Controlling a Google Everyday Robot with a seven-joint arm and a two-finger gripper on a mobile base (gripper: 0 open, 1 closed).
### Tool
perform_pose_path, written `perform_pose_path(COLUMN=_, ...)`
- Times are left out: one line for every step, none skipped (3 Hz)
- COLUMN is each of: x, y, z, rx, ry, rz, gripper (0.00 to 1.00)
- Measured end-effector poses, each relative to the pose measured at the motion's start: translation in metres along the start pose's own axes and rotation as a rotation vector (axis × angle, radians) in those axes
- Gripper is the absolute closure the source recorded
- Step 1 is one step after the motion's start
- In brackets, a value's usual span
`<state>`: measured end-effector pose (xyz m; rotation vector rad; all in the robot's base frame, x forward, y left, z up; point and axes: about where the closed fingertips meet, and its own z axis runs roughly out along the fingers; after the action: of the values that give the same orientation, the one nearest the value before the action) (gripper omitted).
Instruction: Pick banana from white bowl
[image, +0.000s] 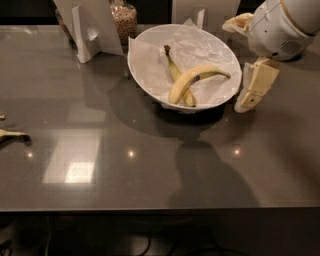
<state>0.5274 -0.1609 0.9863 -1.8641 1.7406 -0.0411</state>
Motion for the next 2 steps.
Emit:
perform_pose_path(x=-0.0154, y=-0.0611, z=0.0228, rx=0.037, ry=-0.12, rz=-0.063, gripper=0.0)
perform_pose_path(x=-0.0154, y=-0.0607, z=0.0235, rx=0.035, ry=-0.12, rz=-0.063, gripper=0.0)
